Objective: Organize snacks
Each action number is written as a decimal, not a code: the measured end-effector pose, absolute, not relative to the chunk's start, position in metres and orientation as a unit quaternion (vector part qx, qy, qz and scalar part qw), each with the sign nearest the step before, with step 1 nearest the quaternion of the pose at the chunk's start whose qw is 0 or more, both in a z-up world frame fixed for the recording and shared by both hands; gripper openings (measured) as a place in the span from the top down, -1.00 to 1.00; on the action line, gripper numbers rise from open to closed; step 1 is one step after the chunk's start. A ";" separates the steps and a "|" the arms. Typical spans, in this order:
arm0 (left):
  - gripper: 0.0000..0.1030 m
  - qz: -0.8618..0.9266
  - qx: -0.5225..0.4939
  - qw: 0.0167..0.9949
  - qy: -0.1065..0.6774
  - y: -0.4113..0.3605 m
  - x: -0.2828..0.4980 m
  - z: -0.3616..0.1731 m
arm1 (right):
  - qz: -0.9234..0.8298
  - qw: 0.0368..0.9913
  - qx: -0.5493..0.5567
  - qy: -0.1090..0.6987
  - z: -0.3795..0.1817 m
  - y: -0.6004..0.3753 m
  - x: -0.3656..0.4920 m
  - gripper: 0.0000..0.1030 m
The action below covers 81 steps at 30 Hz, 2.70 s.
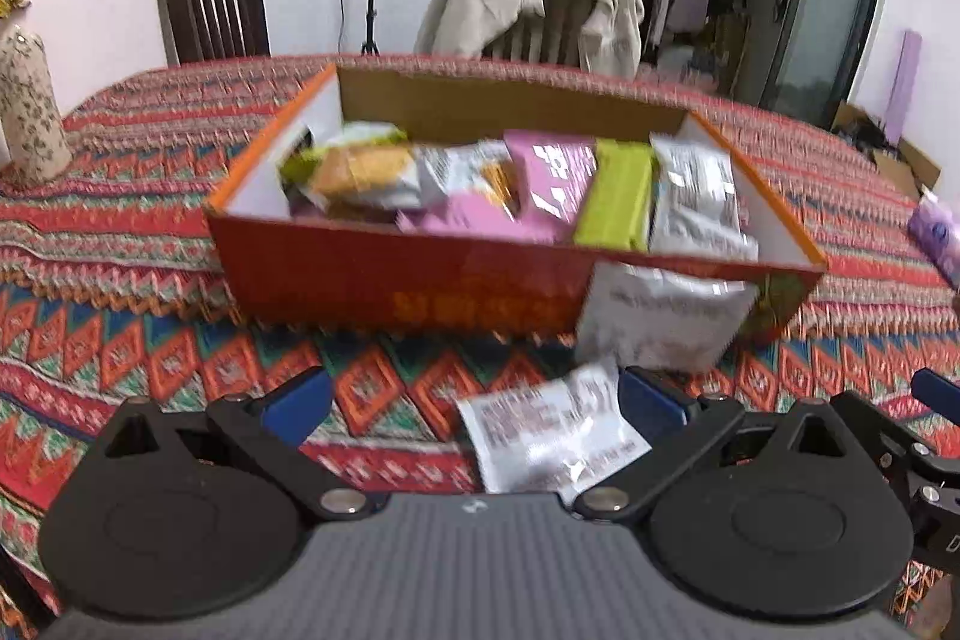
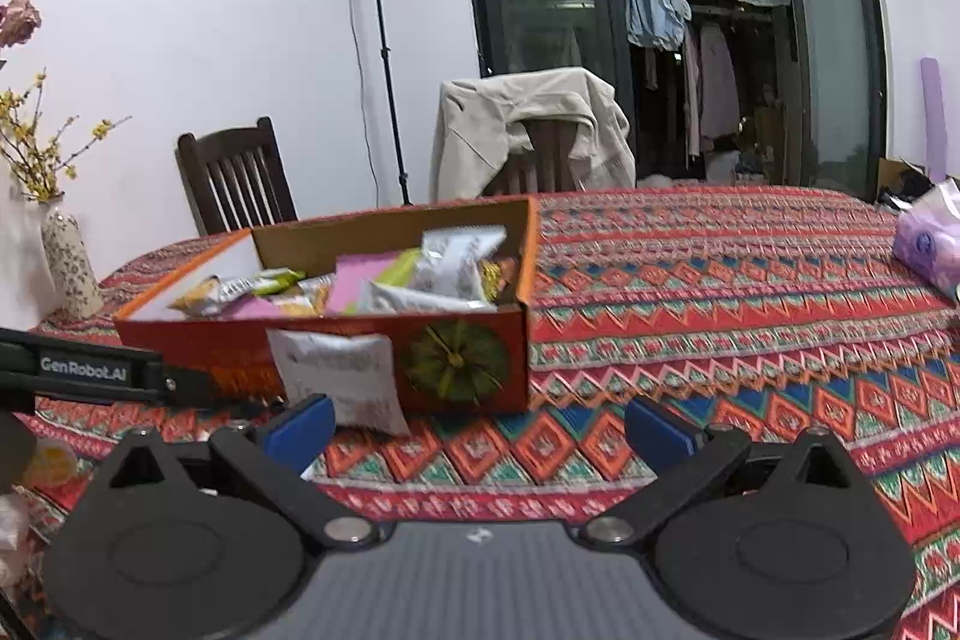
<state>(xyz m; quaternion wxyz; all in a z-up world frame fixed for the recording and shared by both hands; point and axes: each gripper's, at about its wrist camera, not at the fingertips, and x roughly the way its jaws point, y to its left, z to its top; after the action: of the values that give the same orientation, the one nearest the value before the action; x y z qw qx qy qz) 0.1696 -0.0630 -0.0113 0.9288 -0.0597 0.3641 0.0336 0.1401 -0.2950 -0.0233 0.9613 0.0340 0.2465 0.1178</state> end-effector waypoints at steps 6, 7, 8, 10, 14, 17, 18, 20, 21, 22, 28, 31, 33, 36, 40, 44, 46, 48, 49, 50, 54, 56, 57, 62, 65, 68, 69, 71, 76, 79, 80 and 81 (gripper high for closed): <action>-1.00 0.051 -0.052 0.914 0.399 -0.082 0.180 -0.029 | 0.098 0.960 0.050 0.258 -0.035 -0.313 0.139 -1.00; -1.00 0.056 -0.051 0.913 0.401 -0.084 0.181 -0.030 | 0.098 0.960 0.053 0.258 -0.035 -0.316 0.139 -1.00; -1.00 0.062 -0.052 0.912 0.401 -0.086 0.183 -0.031 | 0.097 0.959 0.057 0.258 -0.036 -0.318 0.139 -1.00; -1.00 0.071 -0.049 0.913 0.398 -0.091 0.186 -0.031 | 0.098 0.959 0.062 0.259 -0.038 -0.322 0.139 -1.00; -1.00 0.088 -0.039 0.910 0.404 -0.101 0.194 -0.036 | 0.096 0.959 0.069 0.259 -0.039 -0.327 0.140 -1.00; -1.00 0.088 -0.031 0.905 0.414 -0.106 0.198 -0.044 | 0.096 0.958 0.072 0.260 -0.041 -0.331 0.140 -1.00; -1.00 0.089 -0.031 0.906 0.412 -0.107 0.198 -0.045 | 0.097 0.958 0.074 0.260 -0.041 -0.333 0.140 -1.00; -1.00 0.088 -0.032 0.907 0.411 -0.106 0.199 -0.046 | 0.101 0.957 0.076 0.260 -0.042 -0.333 0.140 -1.00; -1.00 0.086 -0.035 0.908 0.409 -0.105 0.198 -0.047 | 0.102 0.957 0.076 0.260 -0.042 -0.333 0.140 -1.00; -1.00 0.084 -0.035 0.909 0.407 -0.105 0.197 -0.047 | 0.104 0.957 0.076 0.260 -0.041 -0.333 0.139 -1.00; -1.00 0.076 -0.031 0.912 0.403 -0.104 0.195 -0.048 | 0.107 0.957 0.078 0.259 -0.041 -0.333 0.138 -1.00; -1.00 0.069 -0.027 0.914 0.399 -0.104 0.192 -0.048 | 0.107 0.957 0.079 0.259 -0.041 -0.333 0.137 -1.00; -0.96 0.066 -0.027 0.916 0.395 -0.102 0.189 -0.048 | 0.106 0.957 0.077 0.259 -0.041 -0.333 0.135 -1.00; -0.70 0.061 -0.025 0.919 0.389 -0.100 0.183 -0.046 | 0.106 0.957 0.076 0.260 -0.040 -0.333 0.133 -1.00; -0.20 0.043 -0.025 0.923 0.381 -0.094 0.175 -0.041 | 0.106 0.957 0.072 0.260 -0.039 -0.329 0.129 -1.00; 0.01 0.028 -0.037 0.926 0.374 -0.085 0.169 -0.039 | 0.108 0.958 0.062 0.259 -0.037 -0.322 0.126 -1.00; 0.12 0.026 -0.038 0.929 0.367 -0.082 0.166 -0.037 | 0.108 0.958 0.057 0.260 -0.036 -0.317 0.126 -1.00; 0.15 0.021 -0.041 0.932 0.359 -0.078 0.162 -0.035 | 0.108 0.958 0.051 0.261 -0.035 -0.313 0.124 -1.00; 0.17 0.019 -0.042 0.933 0.357 -0.077 0.160 -0.034 | 0.107 0.958 0.048 0.262 -0.035 -0.312 0.124 -1.00; 0.30 0.017 -0.043 0.934 0.353 -0.075 0.159 -0.033 | 0.107 0.958 0.045 0.262 -0.034 -0.309 0.124 -1.00; 0.56 0.002 -0.049 0.942 0.332 -0.066 0.150 -0.025 | 0.105 0.958 0.034 0.263 -0.032 -0.300 0.122 -1.00; 0.62 0.002 -0.044 0.947 0.318 -0.063 0.145 -0.020 | 0.104 0.959 0.028 0.264 -0.031 -0.294 0.122 -1.00; 0.62 0.003 -0.042 0.949 0.311 -0.060 0.142 -0.017 | 0.104 0.959 0.026 0.264 -0.031 -0.292 0.121 -1.00; 0.69 0.005 -0.053 0.954 0.296 -0.044 0.135 -0.011 | 0.105 0.958 0.013 0.265 -0.029 -0.279 0.121 -1.00; 0.73 0.008 -0.060 0.956 0.288 -0.032 0.132 -0.009 | 0.106 0.958 0.007 0.267 -0.029 -0.273 0.121 -1.00; 0.75 0.009 -0.065 0.957 0.283 -0.025 0.129 -0.006 | 0.105 0.957 0.003 0.268 -0.029 -0.269 0.120 -1.00; 0.76 0.010 -0.066 0.957 0.281 -0.023 0.127 -0.005 | 0.105 0.957 0.002 0.269 -0.029 -0.268 0.120 -1.00; 0.77 0.010 -0.068 0.958 0.277 -0.020 0.125 -0.003 | 0.106 0.957 0.001 0.269 -0.029 -0.266 0.119 -1.00; 0.80 0.011 -0.071 0.962 0.265 -0.012 0.119 0.002 | 0.106 0.957 -0.003 0.271 -0.030 -0.263 0.119 -1.00; 0.81 0.012 -0.072 0.963 0.258 -0.009 0.117 0.004 | 0.108 0.956 -0.004 0.271 -0.030 -0.261 0.119 -1.00; 0.81 0.012 -0.072 0.964 0.255 -0.008 0.116 0.005 | 0.109 0.956 -0.005 0.271 -0.029 -0.260 0.120 -1.00; 0.81 0.012 -0.073 0.965 0.252 -0.007 0.116 0.006 | 0.111 0.956 -0.005 0.271 -0.029 -0.258 0.120 -1.00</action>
<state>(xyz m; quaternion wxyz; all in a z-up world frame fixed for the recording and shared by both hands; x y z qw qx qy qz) 0.1155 -0.0074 0.0057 0.9649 -0.0730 0.2520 0.0116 0.1203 -0.2584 -0.0289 0.9562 -0.0050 0.2709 0.1107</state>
